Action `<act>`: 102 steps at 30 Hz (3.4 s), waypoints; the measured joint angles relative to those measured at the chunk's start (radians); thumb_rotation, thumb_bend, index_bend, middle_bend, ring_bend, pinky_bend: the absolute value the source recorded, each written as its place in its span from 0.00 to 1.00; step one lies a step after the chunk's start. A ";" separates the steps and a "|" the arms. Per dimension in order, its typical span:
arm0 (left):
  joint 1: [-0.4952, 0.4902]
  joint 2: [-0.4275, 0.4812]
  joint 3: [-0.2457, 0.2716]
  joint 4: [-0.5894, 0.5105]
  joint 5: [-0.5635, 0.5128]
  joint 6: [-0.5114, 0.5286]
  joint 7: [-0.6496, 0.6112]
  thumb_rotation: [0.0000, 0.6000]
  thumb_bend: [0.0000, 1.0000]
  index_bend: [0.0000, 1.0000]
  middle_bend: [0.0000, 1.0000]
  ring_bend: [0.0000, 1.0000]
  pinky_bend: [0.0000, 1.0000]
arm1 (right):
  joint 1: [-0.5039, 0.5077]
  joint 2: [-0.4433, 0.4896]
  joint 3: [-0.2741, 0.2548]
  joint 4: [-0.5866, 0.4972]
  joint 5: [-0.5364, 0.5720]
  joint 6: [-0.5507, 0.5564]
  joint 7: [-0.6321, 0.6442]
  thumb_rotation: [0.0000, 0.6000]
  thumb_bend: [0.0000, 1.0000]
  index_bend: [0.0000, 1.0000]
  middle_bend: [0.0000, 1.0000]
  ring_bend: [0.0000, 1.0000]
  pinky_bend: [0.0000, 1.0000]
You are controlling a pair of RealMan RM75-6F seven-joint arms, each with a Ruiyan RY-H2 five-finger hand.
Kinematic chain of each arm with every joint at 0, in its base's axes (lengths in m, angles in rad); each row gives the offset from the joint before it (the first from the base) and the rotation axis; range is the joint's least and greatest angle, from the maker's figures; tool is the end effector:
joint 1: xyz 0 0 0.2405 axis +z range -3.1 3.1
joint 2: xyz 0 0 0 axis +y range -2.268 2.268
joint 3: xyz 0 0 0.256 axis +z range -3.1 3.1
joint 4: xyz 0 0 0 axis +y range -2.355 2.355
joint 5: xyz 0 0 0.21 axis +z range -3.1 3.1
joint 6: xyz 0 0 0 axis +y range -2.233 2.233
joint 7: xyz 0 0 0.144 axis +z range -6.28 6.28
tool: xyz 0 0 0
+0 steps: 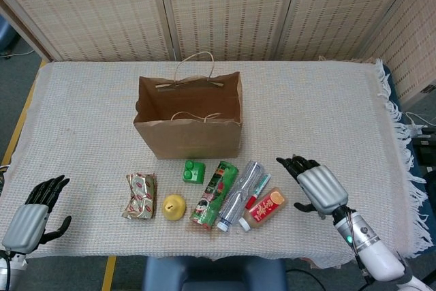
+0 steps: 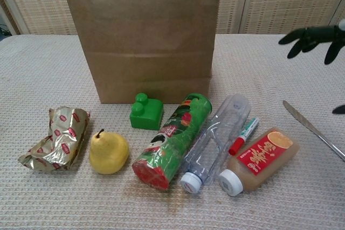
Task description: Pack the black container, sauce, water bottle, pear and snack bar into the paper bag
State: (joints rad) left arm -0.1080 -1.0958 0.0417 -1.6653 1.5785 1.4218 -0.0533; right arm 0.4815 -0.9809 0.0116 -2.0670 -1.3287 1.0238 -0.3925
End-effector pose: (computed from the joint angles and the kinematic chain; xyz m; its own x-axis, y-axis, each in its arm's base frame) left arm -0.2991 0.1659 0.1372 0.3337 0.1542 0.9300 0.9419 -0.0958 -0.3221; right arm -0.1808 -0.2326 0.1032 0.5487 -0.3324 0.7671 -0.8190 -0.3980 0.4134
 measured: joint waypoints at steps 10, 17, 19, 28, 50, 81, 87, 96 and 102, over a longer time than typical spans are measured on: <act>-0.001 0.007 0.005 -0.003 0.003 -0.006 -0.012 1.00 0.38 0.00 0.00 0.00 0.06 | 0.065 -0.101 -0.077 0.089 0.059 -0.190 -0.145 1.00 0.01 0.02 0.17 0.07 0.22; -0.002 0.012 0.010 -0.005 0.011 -0.007 -0.028 1.00 0.38 0.00 0.00 0.00 0.06 | 0.094 -0.216 -0.065 0.137 0.138 -0.180 -0.214 1.00 0.01 0.01 0.16 0.07 0.21; -0.003 0.014 0.009 -0.006 0.010 -0.008 -0.030 1.00 0.38 0.00 0.00 0.00 0.06 | 0.105 -0.246 -0.063 0.153 0.163 -0.179 -0.233 1.00 0.01 0.01 0.16 0.07 0.21; -0.004 0.016 0.010 -0.009 0.007 -0.012 -0.034 1.00 0.38 0.00 0.00 0.00 0.06 | 0.142 -0.315 -0.069 0.196 0.220 -0.173 -0.280 1.00 0.01 0.01 0.15 0.07 0.21; -0.004 0.018 0.012 -0.014 0.008 -0.014 -0.033 1.00 0.38 0.00 0.00 0.00 0.06 | 0.140 -0.189 -0.146 0.065 0.202 -0.116 -0.272 1.00 0.01 0.02 0.15 0.05 0.21; -0.007 0.029 0.014 -0.024 0.002 -0.025 -0.054 1.00 0.38 0.00 0.00 0.00 0.06 | 0.117 -0.382 -0.120 0.179 0.201 0.035 -0.356 1.00 0.36 0.73 0.56 0.60 0.71; -0.006 0.028 0.015 -0.025 0.003 -0.023 -0.046 1.00 0.38 0.00 0.00 0.00 0.06 | 0.093 -0.318 -0.084 0.120 0.143 0.092 -0.261 1.00 0.36 0.73 0.56 0.60 0.71; -0.005 0.027 0.015 -0.027 0.003 -0.022 -0.042 1.00 0.38 0.00 0.00 0.00 0.06 | 0.096 -0.282 0.109 0.029 0.037 0.239 -0.173 1.00 0.36 0.72 0.56 0.59 0.71; -0.006 0.027 0.016 -0.027 0.003 -0.025 -0.042 1.00 0.38 0.00 0.00 0.00 0.06 | 0.162 -0.350 0.293 0.039 0.020 0.315 -0.164 1.00 0.36 0.71 0.56 0.58 0.71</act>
State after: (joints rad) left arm -0.1139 -1.0690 0.0572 -1.6924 1.5813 1.3971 -0.0957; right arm 0.6437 -1.3310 0.3044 -2.0280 -1.3084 1.3385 -0.5566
